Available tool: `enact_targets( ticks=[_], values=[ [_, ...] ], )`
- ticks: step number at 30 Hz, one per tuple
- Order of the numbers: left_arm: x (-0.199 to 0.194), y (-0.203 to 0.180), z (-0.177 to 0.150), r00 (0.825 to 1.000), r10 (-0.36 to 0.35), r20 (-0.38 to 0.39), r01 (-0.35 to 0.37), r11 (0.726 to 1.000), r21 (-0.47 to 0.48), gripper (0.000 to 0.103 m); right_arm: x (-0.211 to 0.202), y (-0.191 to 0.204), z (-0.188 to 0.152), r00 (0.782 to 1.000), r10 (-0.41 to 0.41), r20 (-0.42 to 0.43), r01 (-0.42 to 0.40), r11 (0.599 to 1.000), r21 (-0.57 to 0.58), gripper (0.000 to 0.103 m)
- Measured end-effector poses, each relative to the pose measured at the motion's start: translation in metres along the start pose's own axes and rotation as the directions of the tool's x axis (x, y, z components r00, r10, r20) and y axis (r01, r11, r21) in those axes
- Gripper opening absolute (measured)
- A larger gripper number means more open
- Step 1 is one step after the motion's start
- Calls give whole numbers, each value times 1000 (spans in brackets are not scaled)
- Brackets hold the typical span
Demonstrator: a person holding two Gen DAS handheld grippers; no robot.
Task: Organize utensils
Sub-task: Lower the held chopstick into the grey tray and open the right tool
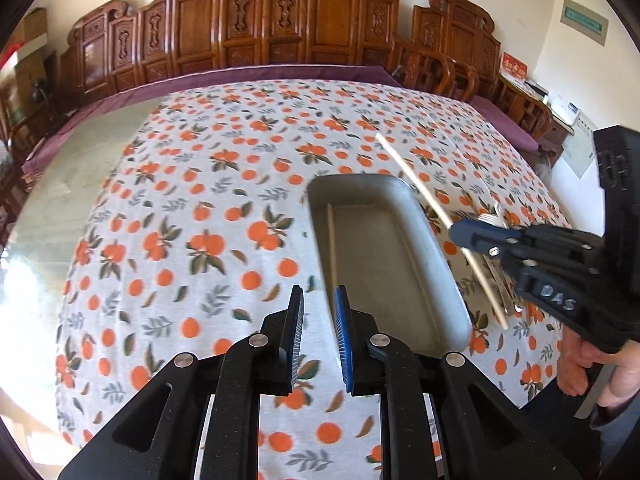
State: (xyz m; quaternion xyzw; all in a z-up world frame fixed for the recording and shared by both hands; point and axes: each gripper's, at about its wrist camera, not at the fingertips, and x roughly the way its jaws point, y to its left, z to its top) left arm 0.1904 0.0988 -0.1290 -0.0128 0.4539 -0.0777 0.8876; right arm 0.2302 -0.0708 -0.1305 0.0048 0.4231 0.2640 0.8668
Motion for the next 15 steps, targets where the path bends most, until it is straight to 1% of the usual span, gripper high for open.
enact_targets(
  ticks=[7, 10, 15],
  values=[
    [-8, 18, -4, 1000, 11, 11, -11, 1000, -19, 15, 37, 8, 0, 998, -9, -57, 10, 1000, 20, 6],
    [-8, 20, -7, 1000, 13, 9, -13, 1000, -21, 15, 50, 10, -3, 996, -21, -82, 22, 1000, 19, 6],
    [-10, 21, -7, 1000, 15, 8, -15, 1000, -20, 15, 66, 12, -6, 993, -7, -114, 10, 999, 33, 6]
  ],
)
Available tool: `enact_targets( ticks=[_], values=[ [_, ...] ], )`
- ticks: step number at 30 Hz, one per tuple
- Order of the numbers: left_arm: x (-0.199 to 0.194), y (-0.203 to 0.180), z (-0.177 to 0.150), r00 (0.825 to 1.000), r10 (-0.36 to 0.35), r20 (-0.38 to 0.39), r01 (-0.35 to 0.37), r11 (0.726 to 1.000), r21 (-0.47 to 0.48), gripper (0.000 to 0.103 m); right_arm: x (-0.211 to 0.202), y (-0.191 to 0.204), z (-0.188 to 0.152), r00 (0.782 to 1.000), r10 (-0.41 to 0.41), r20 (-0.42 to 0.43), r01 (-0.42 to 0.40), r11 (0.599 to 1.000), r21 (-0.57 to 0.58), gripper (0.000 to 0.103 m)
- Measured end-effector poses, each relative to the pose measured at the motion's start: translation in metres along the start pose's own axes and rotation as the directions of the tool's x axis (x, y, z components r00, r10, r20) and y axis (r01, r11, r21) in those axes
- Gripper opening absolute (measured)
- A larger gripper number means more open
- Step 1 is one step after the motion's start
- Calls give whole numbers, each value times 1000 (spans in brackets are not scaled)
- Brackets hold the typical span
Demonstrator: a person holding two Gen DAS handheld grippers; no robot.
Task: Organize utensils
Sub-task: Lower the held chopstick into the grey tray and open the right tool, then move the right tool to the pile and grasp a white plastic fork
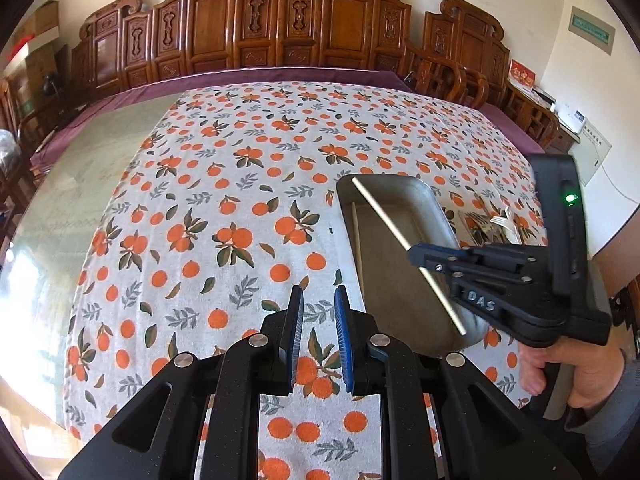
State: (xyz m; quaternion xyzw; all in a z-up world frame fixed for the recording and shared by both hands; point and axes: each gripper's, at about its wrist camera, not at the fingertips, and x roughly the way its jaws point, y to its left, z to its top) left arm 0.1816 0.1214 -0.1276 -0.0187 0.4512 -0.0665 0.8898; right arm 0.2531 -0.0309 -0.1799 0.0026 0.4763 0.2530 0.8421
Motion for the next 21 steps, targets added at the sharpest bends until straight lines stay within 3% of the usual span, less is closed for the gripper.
enact_targets(
  ticks=[6, 11, 21],
  values=[
    [-1, -5, 1, 1000, 1, 4, -1, 1000, 8, 15, 0, -1, -2, 1000, 10, 6, -10, 1000, -4, 7],
    [-2, -18, 4, 1000, -5, 12, 5, 1000, 22, 22, -28, -13, -3, 998, 27, 59, -26, 1000, -14, 7],
    [0, -69, 9, 998, -41, 38, 38, 997, 73, 57, -108, -78, -23, 986, -55, 159, 63, 997, -48, 7]
  ],
)
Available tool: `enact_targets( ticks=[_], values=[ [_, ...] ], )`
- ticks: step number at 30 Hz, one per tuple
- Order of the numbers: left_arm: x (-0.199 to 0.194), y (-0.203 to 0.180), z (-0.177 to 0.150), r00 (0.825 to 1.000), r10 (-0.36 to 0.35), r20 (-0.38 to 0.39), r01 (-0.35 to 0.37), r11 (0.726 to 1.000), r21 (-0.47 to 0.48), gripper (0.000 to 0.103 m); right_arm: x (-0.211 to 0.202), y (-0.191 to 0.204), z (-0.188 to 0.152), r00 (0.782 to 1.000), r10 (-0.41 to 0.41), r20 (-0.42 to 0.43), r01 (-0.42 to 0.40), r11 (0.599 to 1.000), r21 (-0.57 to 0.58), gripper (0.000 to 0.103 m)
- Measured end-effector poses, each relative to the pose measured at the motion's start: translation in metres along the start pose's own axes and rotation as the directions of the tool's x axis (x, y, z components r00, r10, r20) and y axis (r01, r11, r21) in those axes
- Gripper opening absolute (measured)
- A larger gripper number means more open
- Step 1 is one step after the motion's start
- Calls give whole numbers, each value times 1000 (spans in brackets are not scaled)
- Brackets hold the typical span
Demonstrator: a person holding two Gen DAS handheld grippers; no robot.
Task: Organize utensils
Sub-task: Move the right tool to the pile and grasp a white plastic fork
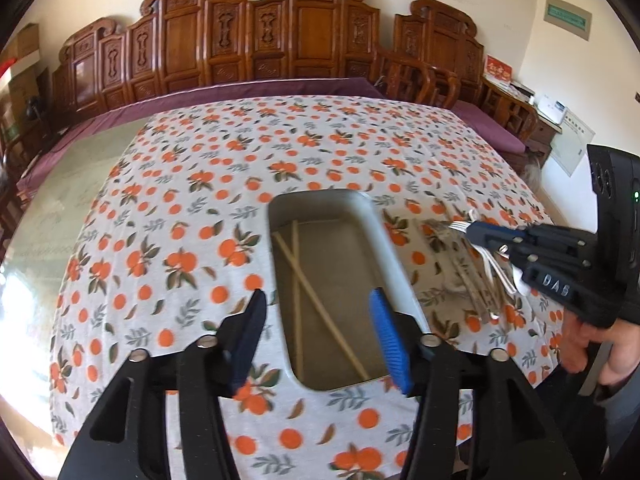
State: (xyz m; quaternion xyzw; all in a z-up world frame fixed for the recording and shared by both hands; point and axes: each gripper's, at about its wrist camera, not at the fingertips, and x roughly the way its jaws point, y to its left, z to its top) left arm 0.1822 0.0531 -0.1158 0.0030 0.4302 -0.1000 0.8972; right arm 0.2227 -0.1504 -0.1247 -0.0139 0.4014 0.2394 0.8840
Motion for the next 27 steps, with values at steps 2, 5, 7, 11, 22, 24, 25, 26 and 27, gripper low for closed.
enact_targets(
  ticks=[2, 5, 7, 11, 22, 24, 25, 26, 27],
  values=[
    [2, -12, 1, 1000, -10, 2, 10, 1000, 12, 61, -8, -18, -4, 999, -32, 8, 32, 999, 4, 7],
    [6, -26, 3, 1000, -25, -1, 25, 1000, 15, 63, -18, -46, -11, 998, -67, 18, 67, 997, 25, 7],
    [9, -32, 3, 999, -33, -2, 33, 999, 14, 63, -21, -63, -15, 996, -86, 17, 85, 996, 42, 15],
    [16, -49, 3, 999, -46, -9, 46, 999, 23, 63, -19, -92, -25, 994, -113, 0, 112, 992, 62, 18],
    [35, -82, 4, 997, -63, -39, 65, 997, 44, 63, 17, -120, -50, 994, -91, -65, 95, 993, 65, 18],
    [38, -89, 3, 997, -68, -44, 70, 996, 50, 63, 24, -120, -53, 994, -80, -78, 85, 995, 59, 18],
    [40, -91, 3, 997, -68, -46, 70, 996, 54, 63, 29, -120, -54, 993, -76, -88, 81, 995, 54, 18],
    [42, -95, 3, 996, -69, -49, 72, 996, 59, 63, 31, -121, -55, 992, -76, -96, 81, 995, 49, 18],
    [43, -97, 3, 996, -70, -50, 73, 995, 61, 63, 35, -121, -57, 991, -75, -108, 81, 996, 45, 18]
  ],
)
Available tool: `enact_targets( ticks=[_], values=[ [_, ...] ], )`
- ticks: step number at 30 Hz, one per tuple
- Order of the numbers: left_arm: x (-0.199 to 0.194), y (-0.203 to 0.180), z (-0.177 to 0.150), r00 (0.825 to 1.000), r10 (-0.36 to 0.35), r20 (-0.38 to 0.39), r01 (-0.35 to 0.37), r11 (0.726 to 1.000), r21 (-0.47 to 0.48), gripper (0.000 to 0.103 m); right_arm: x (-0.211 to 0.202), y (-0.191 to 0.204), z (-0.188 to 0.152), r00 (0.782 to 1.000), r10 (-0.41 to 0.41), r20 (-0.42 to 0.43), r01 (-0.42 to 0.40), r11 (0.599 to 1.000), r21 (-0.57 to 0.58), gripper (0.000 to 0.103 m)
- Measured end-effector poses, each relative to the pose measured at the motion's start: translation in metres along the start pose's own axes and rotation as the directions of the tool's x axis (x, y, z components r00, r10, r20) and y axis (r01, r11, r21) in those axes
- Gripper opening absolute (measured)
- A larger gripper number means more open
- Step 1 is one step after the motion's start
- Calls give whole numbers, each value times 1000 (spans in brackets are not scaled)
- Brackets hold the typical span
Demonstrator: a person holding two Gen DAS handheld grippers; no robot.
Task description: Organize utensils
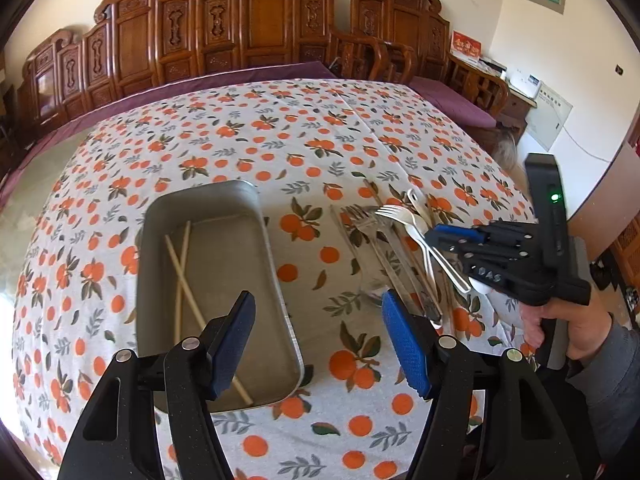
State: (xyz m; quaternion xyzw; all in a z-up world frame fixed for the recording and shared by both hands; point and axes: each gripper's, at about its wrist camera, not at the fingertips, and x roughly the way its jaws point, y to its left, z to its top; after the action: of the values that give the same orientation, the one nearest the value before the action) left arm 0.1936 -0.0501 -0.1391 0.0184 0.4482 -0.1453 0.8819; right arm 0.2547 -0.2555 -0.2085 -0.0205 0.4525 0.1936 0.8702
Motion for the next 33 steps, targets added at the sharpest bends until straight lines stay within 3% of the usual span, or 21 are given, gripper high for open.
enact_targets(
  ticks=[9, 14, 26, 33],
  values=[
    [13, -15, 4, 1000, -8, -14, 8, 1000, 9, 63, 5, 1, -7, 999, 21, -31, -21, 1000, -10, 20],
    [21, -21, 3, 1000, -4, -25, 4, 1000, 20, 63, 3, 2, -7, 999, 31, -29, -32, 999, -22, 9],
    [58, -43, 8, 997, -10, -81, 14, 999, 49, 63, -18, -20, 4, 997, 45, 61, -49, 997, 62, 9],
    [83, -58, 2, 992, 1, -125, 10, 996, 89, 38, -20, -29, 6, 996, 39, 77, -46, 995, 89, 9]
  ],
)
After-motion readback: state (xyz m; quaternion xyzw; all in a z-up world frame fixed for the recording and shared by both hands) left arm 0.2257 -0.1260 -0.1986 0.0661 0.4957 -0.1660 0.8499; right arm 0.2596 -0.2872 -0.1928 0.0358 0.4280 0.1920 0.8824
